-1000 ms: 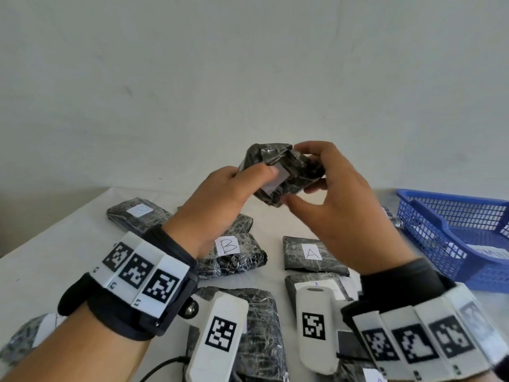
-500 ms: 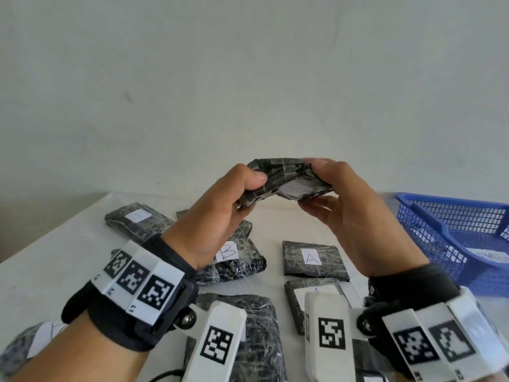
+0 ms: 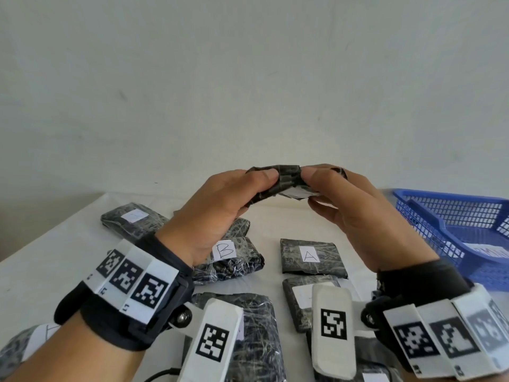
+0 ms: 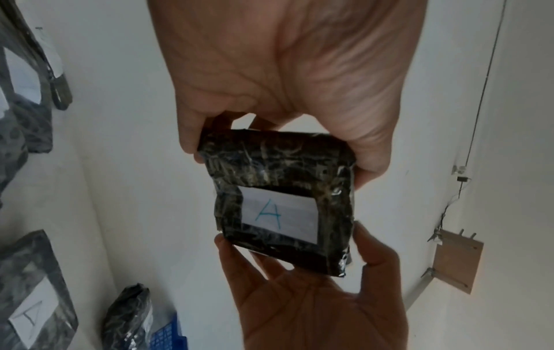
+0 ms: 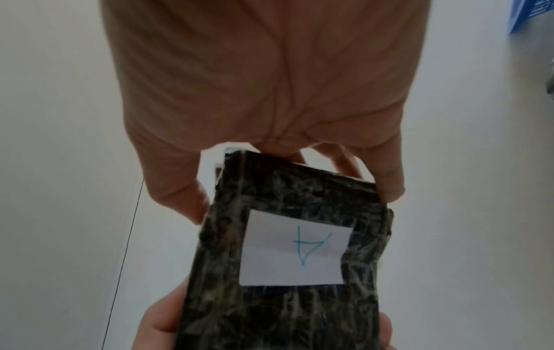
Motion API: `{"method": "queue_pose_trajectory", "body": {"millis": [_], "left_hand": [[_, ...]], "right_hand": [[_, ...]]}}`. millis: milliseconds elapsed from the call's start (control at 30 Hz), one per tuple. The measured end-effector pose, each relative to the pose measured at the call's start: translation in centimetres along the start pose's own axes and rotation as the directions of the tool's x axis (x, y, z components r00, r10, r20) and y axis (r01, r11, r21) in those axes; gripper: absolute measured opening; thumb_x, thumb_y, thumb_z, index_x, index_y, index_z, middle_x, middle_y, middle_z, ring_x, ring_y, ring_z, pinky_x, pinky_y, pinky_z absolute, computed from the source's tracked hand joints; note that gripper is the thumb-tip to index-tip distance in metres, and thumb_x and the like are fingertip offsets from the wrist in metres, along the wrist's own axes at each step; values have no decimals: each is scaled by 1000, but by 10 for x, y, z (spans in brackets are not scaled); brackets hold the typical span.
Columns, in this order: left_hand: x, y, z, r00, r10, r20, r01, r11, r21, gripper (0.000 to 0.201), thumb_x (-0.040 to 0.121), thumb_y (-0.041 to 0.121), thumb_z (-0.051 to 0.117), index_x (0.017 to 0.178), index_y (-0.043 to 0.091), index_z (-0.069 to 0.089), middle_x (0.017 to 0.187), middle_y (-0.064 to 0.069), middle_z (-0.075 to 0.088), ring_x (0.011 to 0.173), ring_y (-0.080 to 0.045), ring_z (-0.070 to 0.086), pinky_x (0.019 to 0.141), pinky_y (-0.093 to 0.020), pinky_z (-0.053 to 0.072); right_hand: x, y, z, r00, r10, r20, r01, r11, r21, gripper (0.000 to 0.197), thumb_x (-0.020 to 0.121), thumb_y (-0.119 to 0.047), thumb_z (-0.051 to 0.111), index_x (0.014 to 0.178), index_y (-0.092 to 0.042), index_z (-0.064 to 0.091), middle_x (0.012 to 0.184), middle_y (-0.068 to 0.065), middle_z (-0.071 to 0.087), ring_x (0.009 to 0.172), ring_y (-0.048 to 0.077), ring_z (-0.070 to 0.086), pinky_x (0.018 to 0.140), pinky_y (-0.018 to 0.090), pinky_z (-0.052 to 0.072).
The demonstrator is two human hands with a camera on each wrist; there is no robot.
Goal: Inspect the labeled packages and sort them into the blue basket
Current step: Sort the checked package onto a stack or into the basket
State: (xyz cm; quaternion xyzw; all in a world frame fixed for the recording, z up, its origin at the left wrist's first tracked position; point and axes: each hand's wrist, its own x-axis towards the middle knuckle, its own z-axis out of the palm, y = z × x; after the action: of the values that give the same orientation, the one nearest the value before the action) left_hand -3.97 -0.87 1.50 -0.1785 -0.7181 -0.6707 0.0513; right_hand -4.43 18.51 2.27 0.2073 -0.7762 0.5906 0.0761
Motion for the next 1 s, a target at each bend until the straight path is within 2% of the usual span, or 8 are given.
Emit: {"method": "queue_pose_trajectory", "body": {"millis": [133,233,300,367,500,700,867,1000], "left_hand": [[-2,1,3,999,38,1,-38,998,42,36,77,53,69,98,26,81,102,-2,78,103,-9,69,106,-38,47],[-1,-1,3,998,48,-31,-46,998,54,62,67,58,70,104,8,74,108,-24,69,103,-19,63,112,-56,40],[1,-3,1,999,41,-26,-40,998,40,68,65,58,71,107,5,72,101,-11,66,102,-18,59,110,-54,42],[2,-5,0,999,41,-28,-41,999,23,66,65,59,71,105,6,73,101,-3,66,102,-15,59,109,-53,41],[1,-5,-2,998,51,-22,-50,998,40,62,70,59,68,106,8,74,107,-22,68,104,-27,61,117,-63,33],[-1,-3,-9,1000,15,-9,-15,999,-41,35,66,59,66,87,36,83,96,9,71,105,-9,61,117,-51,42],[0,-6,-10,1000,7,-22,-8,999,-53,41,66,61,66,89,29,81,99,-1,63,102,-16,57,117,-50,42],[2,-8,-8,1000,27,0,-27,999,19,60,66,58,68,99,7,71,99,-5,55,97,-18,48,113,-55,38]], "right_hand": [[5,4,2,999,13,-37,-16,998,-65,78,66,-69,70,103,0,68,87,21,63,83,22,58,99,59,54],[7,5,2,997,-9,-76,5,999,-48,67,65,-66,71,97,-7,75,74,9,60,74,26,56,84,49,52],[6,4,2,997,-1,-84,-4,998,-55,63,65,-69,72,96,-14,78,72,5,61,74,25,57,82,49,53],[7,4,1,997,10,-82,-15,998,-64,62,67,-71,72,95,-16,79,75,3,59,77,20,55,92,59,57],[4,3,-2,999,-4,-34,3,1000,-27,54,72,-66,68,101,-22,79,109,32,65,112,52,61,104,74,43],[7,11,-9,999,-51,-20,53,994,99,48,74,-51,58,93,-10,75,111,10,78,119,27,68,111,45,51],[10,14,-8,999,-47,-27,50,989,136,43,79,-41,57,93,-2,69,112,19,74,118,34,67,108,46,53],[14,17,-6,999,-27,-38,33,986,164,43,83,-31,50,89,11,61,112,31,66,120,42,60,108,47,54]]}}
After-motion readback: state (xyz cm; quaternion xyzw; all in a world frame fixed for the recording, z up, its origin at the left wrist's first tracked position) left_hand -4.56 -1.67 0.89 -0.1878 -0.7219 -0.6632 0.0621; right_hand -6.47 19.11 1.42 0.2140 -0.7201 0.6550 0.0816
